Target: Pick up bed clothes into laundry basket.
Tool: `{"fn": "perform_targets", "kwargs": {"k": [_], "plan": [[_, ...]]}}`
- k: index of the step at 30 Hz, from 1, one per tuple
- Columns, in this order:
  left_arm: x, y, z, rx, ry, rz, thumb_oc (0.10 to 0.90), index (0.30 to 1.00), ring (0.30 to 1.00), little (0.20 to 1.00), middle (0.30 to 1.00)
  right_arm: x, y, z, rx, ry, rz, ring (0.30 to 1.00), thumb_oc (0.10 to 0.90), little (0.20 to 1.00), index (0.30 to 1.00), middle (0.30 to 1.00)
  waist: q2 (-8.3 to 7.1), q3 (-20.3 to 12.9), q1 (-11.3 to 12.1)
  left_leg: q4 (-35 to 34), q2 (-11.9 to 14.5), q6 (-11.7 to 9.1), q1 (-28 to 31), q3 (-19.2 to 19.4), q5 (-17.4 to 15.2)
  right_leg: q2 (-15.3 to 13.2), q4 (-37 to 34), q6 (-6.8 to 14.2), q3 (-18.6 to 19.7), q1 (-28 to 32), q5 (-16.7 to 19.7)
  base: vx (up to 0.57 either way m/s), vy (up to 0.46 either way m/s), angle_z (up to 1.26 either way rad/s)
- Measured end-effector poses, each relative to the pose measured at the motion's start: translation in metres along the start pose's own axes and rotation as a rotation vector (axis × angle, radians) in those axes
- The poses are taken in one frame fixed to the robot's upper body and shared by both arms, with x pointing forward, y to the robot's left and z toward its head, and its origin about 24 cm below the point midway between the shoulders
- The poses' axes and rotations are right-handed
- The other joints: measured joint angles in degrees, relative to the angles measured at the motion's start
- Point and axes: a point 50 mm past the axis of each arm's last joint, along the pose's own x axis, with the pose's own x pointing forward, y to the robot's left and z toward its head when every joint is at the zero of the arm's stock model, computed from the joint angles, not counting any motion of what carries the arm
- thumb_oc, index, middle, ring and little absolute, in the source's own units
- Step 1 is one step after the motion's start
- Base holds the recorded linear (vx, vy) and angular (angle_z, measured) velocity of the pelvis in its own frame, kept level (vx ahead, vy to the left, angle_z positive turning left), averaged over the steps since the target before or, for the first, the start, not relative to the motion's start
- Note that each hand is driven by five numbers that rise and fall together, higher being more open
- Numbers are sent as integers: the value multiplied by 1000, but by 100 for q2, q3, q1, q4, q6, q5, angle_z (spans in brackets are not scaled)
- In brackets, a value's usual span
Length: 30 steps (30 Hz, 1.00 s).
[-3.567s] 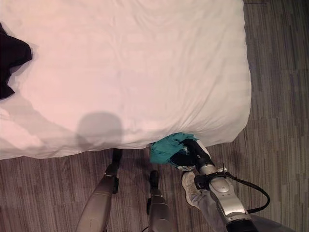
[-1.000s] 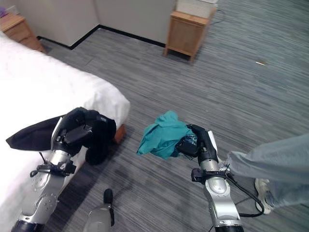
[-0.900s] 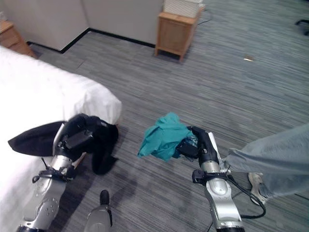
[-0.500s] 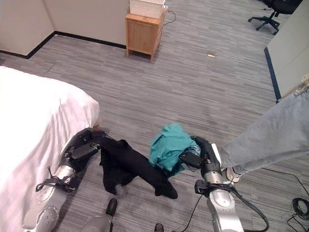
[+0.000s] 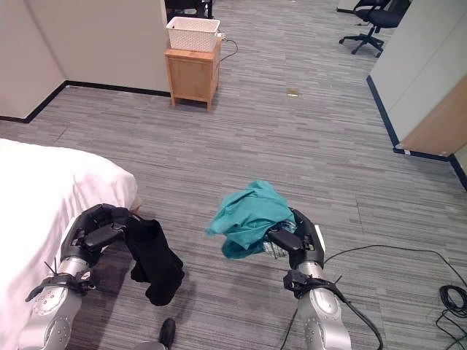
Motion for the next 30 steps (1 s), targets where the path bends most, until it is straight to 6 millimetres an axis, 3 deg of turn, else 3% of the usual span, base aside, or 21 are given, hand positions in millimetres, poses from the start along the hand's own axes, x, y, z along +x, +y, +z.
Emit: {"fn": "perform_targets", "kwargs": {"k": [3,4,6,9,10,12,14,16,17,18,20,21,22,23,24,25,26,27,28,29,30], "plan": [[5,-2,-7,-27,19,29,400,300,300,300,300,2,-5,8,-17,-29,-20,300,400,300,300,300,371,161,-67,586,93,513,-203,779,-288,50,2070,89,-182,-1054,-83,39,117,-8],[5,0,-6,-14,19,28,400,300,300,300,300,-2,-7,5,-26,-16,-25,300,400,300,300,300,363,213,-244,459,6,525,-18,797,-366,-80,3290,120,-119,-1636,-158,136,64,6],[5,5,-1,-1,5,50,400,300,300,300,300,-3,-3,1,-24,-9,-17,300,400,300,300,300,297,338,-313,573,-70,640,24,821,-478,-138,4220,-14,-57,-2168,-272,234,-24,1],[6,9,3,2,-12,65,400,300,300,300,300,-4,-4,1,-35,-7,-20,300,400,300,300,300,381,415,-322,515,-28,544,33,958,-601,-181,2929,-131,-821,-2636,-318,525,-215,-21],[7,11,6,1,-22,75,400,300,300,300,300,-4,-5,2,-35,-8,-27,300,400,300,300,300,412,448,-371,509,-31,516,-6,959,-618,-120,1803,-151,-795,-2598,-228,357,-174,1],[9,12,6,-12,-28,91,400,300,300,300,300,-4,-7,0,-37,0,-40,300,400,300,300,300,398,479,-460,543,-11,440,23,920,-672,-71,1017,-127,-789,-2587,35,308,-172,19],[9,11,6,-15,-30,90,400,300,300,300,300,-5,-9,0,-37,0,-53,300,400,300,300,300,287,463,-466,504,-14,307,138,863,-755,-60,874,-223,-732,-2501,167,455,-306,30],[6,7,-1,-55,-19,107,400,300,300,300,300,-10,-15,-4,-42,18,-79,300,400,300,300,300,273,442,-485,883,295,79,256,694,-1031,390,1680,-515,-312,-2296,99,437,-434,60],[6,7,-2,-53,-14,107,400,300,300,300,300,-9,-15,-5,-43,25,-78,300,400,300,300,300,257,470,-522,1615,438,-83,41,618,-1161,587,1692,-620,-450,-2106,74,355,-465,76],[9,6,0,-55,-22,102,400,300,300,300,300,-7,-16,-8,-36,36,-83,300,400,300,300,300,147,505,-577,2864,593,-31,-508,590,-1312,654,1653,-824,-517,-1977,120,196,-319,47],[8,5,-2,-78,-17,101,400,300,300,300,300,-6,-18,-7,-41,38,-81,300,400,300,300,300,27,434,-279,4216,745,169,-1194,360,-671,900,1685,-1179,-630,-1824,-77,326,-342,4],[10,1,1,-88,-26,85,400,300,300,300,300,-5,-23,-2,-45,24,-87,300,400,300,300,300,-84,444,-133,5536,702,155,-2008,102,-60,1075,1671,-1406,-694,-1670,-261,645,-233,11],[8,-4,-4,-96,-10,65,400,300,300,300,300,-3,-29,6,-45,-4,-113,300,400,300,300,300,-182,495,32,6222,99,403,-2619,288,-415,1155,1531,-1530,-705,-1332,-357,536,-138,17],[6,-3,-6,-97,-1,70,400,300,300,300,300,-1,-28,8,-44,-11,-112,300,400,300,300,300,-193,504,62,5938,-113,439,-2679,421,-503,1172,1386,-1470,-701,-1159,-394,798,-95,-14],[2,-1,-11,-114,17,86,400,300,300,300,300,3,-24,11,-30,-28,-101,300,400,300,300,300,-184,494,123,4454,-418,408,-2587,857,-606,1247,988,-1373,-659,-764,-300,382,-1,-33],[1,-1,-12,-121,20,93,400,300,300,300,300,6,-21,13,-33,-37,-85,300,400,300,300,300,-125,497,171,3879,-503,441,-2521,957,-563,1320,859,-1375,-685,-587,-266,571,40,-31],[-1,2,-14,-119,29,95,400,300,300,300,300,8,-17,12,-31,-33,-71,300,400,300,300,300,-47,468,207,3596,-537,467,-2617,1129,-546,1434,674,-963,-655,-346,-458,585,73,-31],[-2,0,-19,-129,48,93,400,300,300,300,300,8,-14,11,-35,-28,-54,300,400,300,300,300,199,440,253,2418,-425,599,-2410,1231,-558,1470,971,208,-944,-255,-1124,757,91,-73],[-8,2,-22,-144,46,103,400,300,300,300,300,11,-8,14,-62,-36,-4,300,400,300,300,300,317,318,431,1388,-290,536,-2293,1205,-506,1479,1237,-493,-923,-292,-1162,559,50,-67],[-8,2,-22,-141,49,100,400,300,300,300,300,10,-6,12,-65,-25,8,300,400,300,300,300,371,293,380,1100,-325,543,-2250,1230,-394,1617,1066,-1027,-953,9,-1156,374,36,-44],[-8,1,-22,-139,50,96,400,300,300,300,300,10,-6,10,-65,-16,8,300,400,300,300,300,386,280,359,1017,-376,562,-2262,1245,-385,1680,933,-1057,-991,182,-1176,570,107,-3]]}}
